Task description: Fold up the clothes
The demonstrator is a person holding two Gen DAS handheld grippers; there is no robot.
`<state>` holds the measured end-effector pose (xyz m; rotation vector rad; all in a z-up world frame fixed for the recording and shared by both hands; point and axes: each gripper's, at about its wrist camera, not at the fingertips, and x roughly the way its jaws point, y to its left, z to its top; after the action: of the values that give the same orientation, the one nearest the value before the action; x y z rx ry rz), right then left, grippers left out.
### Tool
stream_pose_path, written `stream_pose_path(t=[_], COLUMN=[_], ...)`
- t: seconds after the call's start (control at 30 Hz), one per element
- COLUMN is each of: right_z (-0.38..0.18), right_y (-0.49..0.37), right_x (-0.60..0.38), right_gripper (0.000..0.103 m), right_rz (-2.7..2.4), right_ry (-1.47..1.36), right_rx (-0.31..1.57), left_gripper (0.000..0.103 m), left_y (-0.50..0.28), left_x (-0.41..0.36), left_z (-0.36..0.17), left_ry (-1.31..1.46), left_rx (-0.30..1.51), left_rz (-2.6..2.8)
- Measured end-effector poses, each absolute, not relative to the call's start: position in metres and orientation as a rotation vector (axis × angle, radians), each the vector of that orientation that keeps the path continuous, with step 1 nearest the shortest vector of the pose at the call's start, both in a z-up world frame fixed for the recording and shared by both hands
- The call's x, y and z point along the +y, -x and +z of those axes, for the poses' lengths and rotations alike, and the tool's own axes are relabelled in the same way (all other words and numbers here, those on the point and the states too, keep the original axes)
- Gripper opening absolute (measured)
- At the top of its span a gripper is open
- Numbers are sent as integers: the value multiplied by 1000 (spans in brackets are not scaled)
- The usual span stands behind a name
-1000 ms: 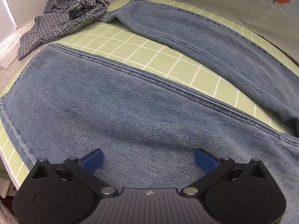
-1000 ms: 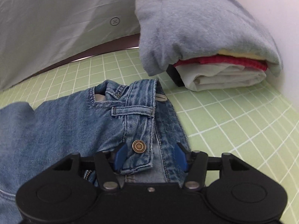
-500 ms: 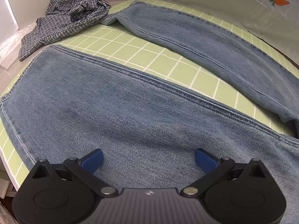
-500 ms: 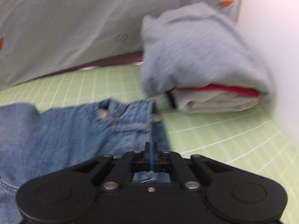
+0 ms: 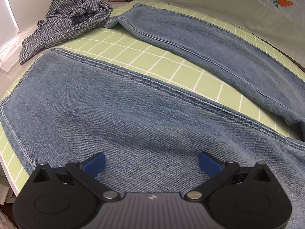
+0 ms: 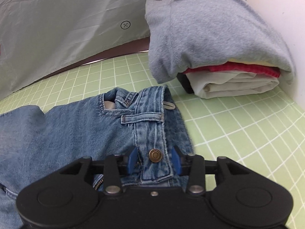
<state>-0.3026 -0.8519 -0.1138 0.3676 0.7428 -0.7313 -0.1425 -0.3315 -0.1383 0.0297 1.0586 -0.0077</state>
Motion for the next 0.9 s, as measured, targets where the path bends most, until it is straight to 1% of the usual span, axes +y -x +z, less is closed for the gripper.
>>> stream_pose_path(t=[0.03, 0.07, 0.1, 0.13, 0.17, 0.2, 0.23, 0.27, 0.37, 0.47, 0.5, 0.6, 0.7, 0.77, 0.9], right_z=[-115, -116, -118, -119, -121, -121, -121, -120, -106, -85, -88, -109, -116, -115, -113], right_y=[301, 301, 301, 302, 303, 304, 304, 304, 308, 324, 326, 326, 325, 325, 330], right_x=[-854, -855, -857, -859, -860, -861, -860, -859, -852, -843, -842, -846, -846, -848, -845], right_gripper=[55, 60, 60, 55, 37, 33, 21, 17, 15, 15, 15, 19, 27, 41, 55], right_rz=[-731, -733, -727, -704, -668, -641, -630, -623, -659, -718, -734, -766, -789, -822, -879], right_ry=[-365, -358, -355, -365, -381, -391, -386, -377, -336, -331, -334, -340, -354, -382, -397], right_rx=[739, 737, 732, 727, 721, 715, 720, 727, 720, 673, 691, 778, 784, 778, 782], left_gripper=[103, 103, 103, 103, 103, 103, 103, 103, 103, 103, 103, 103, 103, 103, 103], left_y=[143, 143, 144, 144, 144, 144, 144, 144, 144, 145, 145, 145, 144, 144, 143], left_x=[-331, -331, -331, -331, -332, -332, -332, -332, -332, -332, -333, -332, -332, -332, -333], left_z=[-138, -139, -139, -139, -139, -139, -139, -139, -139, -139, -139, -140, -140, -140, -140], left_ry=[-30, -29, -29, -28, -28, -28, -28, -27, -26, -24, -23, -25, -28, -26, -24], left_rx=[1058, 1056, 1055, 1053, 1052, 1051, 1051, 1050, 1048, 1043, 1040, 1037, 1037, 1034, 1040], left_rz=[-8, -7, -7, -6, -5, -5, -5, -4, -3, 0, 1, 0, -7, -5, -2])
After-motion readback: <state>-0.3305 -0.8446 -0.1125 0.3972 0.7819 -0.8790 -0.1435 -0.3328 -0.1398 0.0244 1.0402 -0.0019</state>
